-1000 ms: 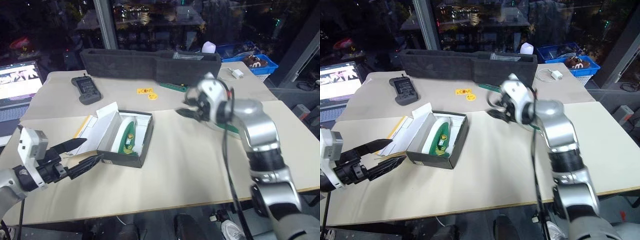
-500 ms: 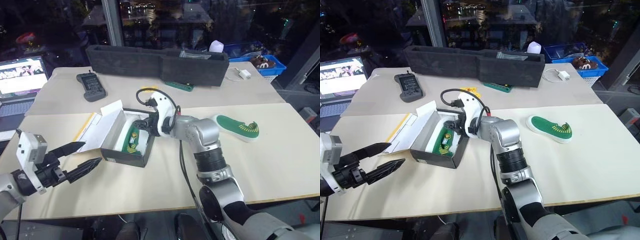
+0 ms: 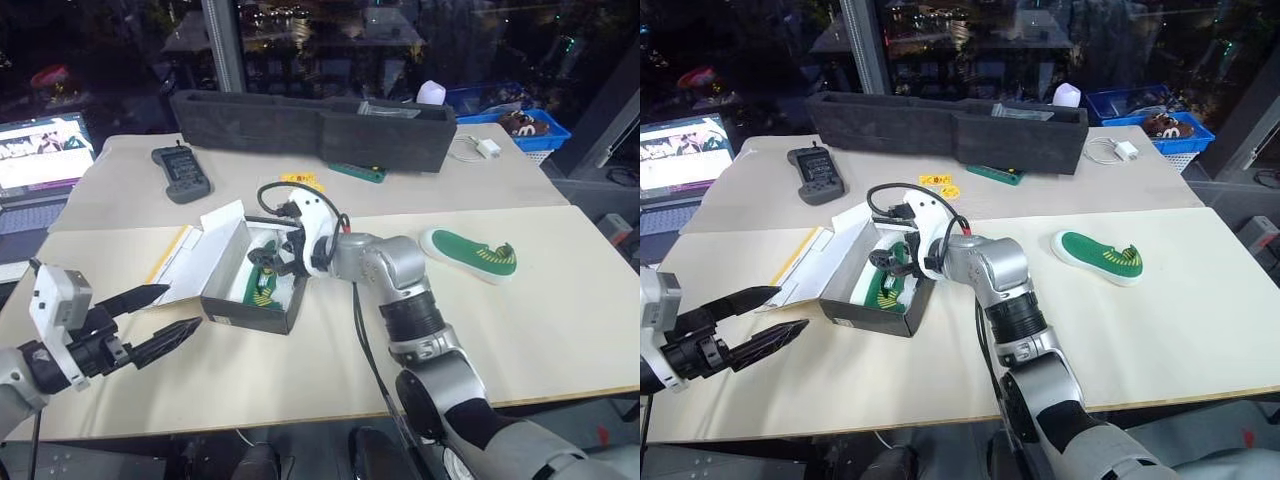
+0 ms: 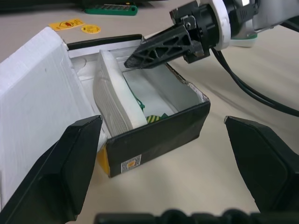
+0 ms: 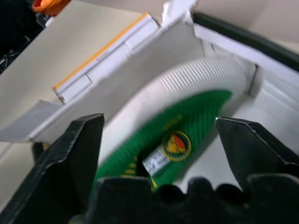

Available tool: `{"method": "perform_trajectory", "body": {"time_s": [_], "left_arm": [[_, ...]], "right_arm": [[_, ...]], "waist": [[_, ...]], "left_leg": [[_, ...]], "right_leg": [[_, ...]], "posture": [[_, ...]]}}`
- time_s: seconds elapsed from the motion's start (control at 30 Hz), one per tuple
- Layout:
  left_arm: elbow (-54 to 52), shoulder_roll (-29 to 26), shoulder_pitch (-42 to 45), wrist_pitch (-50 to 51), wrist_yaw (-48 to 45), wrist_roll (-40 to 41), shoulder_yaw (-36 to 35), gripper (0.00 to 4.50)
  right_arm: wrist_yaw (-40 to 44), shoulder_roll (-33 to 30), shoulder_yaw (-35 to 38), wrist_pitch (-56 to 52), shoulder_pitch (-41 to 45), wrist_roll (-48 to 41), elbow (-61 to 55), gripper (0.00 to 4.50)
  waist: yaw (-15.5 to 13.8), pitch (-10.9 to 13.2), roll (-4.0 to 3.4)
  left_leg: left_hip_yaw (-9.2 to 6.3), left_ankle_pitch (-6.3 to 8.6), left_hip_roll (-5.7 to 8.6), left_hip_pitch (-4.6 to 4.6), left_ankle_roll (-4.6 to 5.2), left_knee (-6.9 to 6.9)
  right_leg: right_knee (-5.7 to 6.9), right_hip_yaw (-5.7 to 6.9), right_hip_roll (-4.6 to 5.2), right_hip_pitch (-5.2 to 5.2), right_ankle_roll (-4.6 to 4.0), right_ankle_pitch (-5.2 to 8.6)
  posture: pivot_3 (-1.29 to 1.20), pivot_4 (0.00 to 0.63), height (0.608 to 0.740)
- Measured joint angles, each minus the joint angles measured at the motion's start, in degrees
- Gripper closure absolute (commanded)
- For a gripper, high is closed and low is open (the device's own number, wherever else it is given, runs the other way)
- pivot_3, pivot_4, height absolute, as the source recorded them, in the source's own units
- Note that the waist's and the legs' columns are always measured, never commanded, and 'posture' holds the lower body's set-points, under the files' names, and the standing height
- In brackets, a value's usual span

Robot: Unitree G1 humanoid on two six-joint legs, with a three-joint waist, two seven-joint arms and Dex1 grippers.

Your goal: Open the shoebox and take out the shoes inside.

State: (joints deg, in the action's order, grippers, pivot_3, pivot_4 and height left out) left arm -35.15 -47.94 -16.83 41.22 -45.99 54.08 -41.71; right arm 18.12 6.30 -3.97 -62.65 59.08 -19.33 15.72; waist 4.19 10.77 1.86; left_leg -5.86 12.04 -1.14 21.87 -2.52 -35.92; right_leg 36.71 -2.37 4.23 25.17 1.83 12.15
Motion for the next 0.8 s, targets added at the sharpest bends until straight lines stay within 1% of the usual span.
{"method": "perform_trajectory", "body": {"time_s": [0.07,0.13,0.17,0.37,0.53,0.73,0.8], "left_arm": [[-0.13,0.00,0.06,0.00,0.25,0.00,0.07,0.00],[-0.24,0.01,0.12,0.01,0.49,0.00,0.16,0.00],[-0.25,0.01,0.13,0.01,0.51,0.00,0.18,0.00],[-0.84,0.02,0.03,0.03,1.28,0.04,0.29,0.00],[-1.40,0.03,-0.05,0.03,1.56,0.04,0.29,0.00],[-1.57,0.03,0.07,0.02,1.91,0.03,0.30,0.00],[-1.57,0.03,0.17,0.02,2.02,0.02,0.31,0.00]], "right_arm": [[-1.04,0.23,-0.02,1.00,1.14,0.01,3.09,0.07],[-2.04,0.52,-0.62,4.20,2.33,0.15,8.89,0.07],[-2.11,0.53,-0.76,4.60,2.43,0.18,9.57,0.07],[-2.50,1.27,-2.19,13.99,6.03,-0.04,21.44,0.07],[-1.82,1.47,-2.95,18.82,7.19,-0.46,26.58,0.07],[-0.71,1.49,-0.98,17.51,7.38,-4.71,28.63,0.07],[-0.53,1.49,0.11,16.20,7.39,-6.15,28.81,0.58]], "waist": [[0.02,0.00,0.00],[0.02,0.00,0.00],[0.03,0.00,0.00],[-0.12,0.00,0.00],[-0.26,-0.01,0.02],[-0.07,-0.01,0.01],[-0.05,-0.01,0.01]], "left_leg": [[0.00,0.00,-0.01,0.01,0.00,0.01],[0.00,0.00,-0.01,0.01,0.00,0.01],[0.00,0.00,-0.01,0.01,0.00,0.01],[0.00,0.00,-0.01,-0.04,0.00,0.01],[-0.01,0.00,0.01,-0.26,0.00,-0.01],[-0.01,0.01,-0.01,-0.35,0.01,0.05],[-0.01,0.01,-0.01,-0.30,0.02,0.07]], "right_leg": [[0.00,0.00,-0.01,0.00,0.00,0.00],[-0.01,0.00,-0.01,0.00,-0.01,0.00],[-0.01,0.00,-0.01,0.00,-0.01,0.00],[-0.01,0.01,0.00,-0.05,0.00,0.01],[-0.01,0.01,0.02,-0.26,-0.01,0.01],[-0.04,0.01,0.00,-0.32,-0.05,0.06],[-0.04,0.01,0.00,-0.27,-0.05,0.06]], "posture": [[0.00,0.150,0.740],[0.00,0.150,0.740],[0.00,0.150,0.740],[0.00,0.150,0.740],[0.00,0.150,0.740],[0.00,0.150,0.740],[0.00,0.150,0.740]]}}
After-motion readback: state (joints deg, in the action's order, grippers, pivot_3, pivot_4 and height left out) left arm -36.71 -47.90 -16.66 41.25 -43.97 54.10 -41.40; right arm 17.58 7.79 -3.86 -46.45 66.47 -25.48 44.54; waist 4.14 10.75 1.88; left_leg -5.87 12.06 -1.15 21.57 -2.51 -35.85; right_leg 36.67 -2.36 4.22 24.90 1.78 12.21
